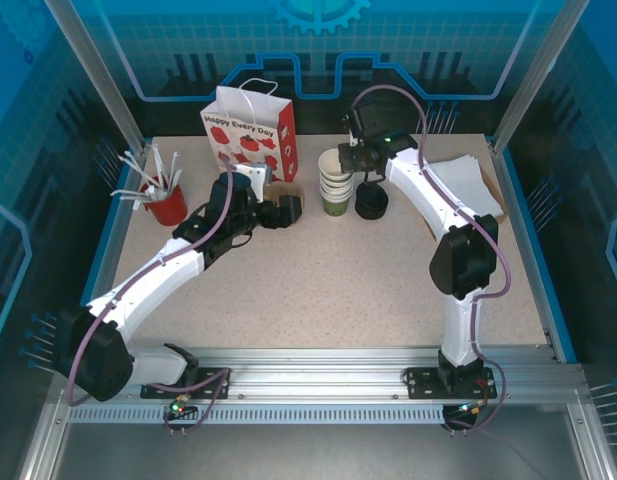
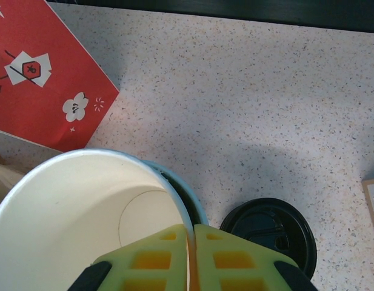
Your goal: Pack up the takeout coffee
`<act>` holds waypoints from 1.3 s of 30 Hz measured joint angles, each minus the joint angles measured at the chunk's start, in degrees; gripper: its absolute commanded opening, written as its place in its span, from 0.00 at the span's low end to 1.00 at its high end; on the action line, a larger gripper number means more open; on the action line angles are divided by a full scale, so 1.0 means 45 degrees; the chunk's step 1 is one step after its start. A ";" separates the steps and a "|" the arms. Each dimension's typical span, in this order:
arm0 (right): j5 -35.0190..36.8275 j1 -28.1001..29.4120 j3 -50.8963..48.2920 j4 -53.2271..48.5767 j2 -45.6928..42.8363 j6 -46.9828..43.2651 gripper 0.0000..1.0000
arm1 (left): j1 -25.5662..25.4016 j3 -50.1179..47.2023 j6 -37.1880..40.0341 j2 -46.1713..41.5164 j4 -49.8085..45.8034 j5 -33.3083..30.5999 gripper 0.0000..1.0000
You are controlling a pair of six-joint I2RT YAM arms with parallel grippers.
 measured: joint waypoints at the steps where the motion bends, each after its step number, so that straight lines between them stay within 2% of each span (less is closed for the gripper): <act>1: -0.0010 0.0000 0.0053 -0.0039 -0.0024 0.0000 0.10 | 0.0000 0.0000 0.0000 -0.0024 -0.0019 -0.0010 0.92; 7: -0.0141 0.0015 0.0622 -0.0525 -0.0690 -0.0010 0.10 | 0.0000 -0.0160 -0.0015 -0.0311 -0.0112 -0.0068 0.93; 14: -0.0214 0.0253 0.0680 -0.0777 -0.3045 -0.0165 0.11 | 0.0005 -0.0612 -0.0165 -0.1035 -0.0180 -0.0214 0.95; 19: -0.0559 0.0928 -0.1855 -0.0588 -0.5717 -0.0597 0.11 | 0.0136 -0.1214 -0.0641 -0.1967 -0.0491 -0.0204 0.95; 24: -0.1132 0.2181 -0.5600 -0.0092 -0.7669 -0.1010 0.12 | 0.0466 -0.1812 -0.0991 -0.3143 -0.1195 -0.0170 0.96; 32: -0.1812 0.4027 -1.0530 0.1953 -0.8160 -0.0947 0.12 | 0.0510 -0.2273 -0.1025 -0.4085 -0.1982 -0.0233 0.96; 39: -0.1851 0.4930 -1.2512 0.4308 -0.7732 -0.0593 0.12 | 0.0510 -0.2419 -0.1025 -0.4104 -0.2191 -0.0325 0.96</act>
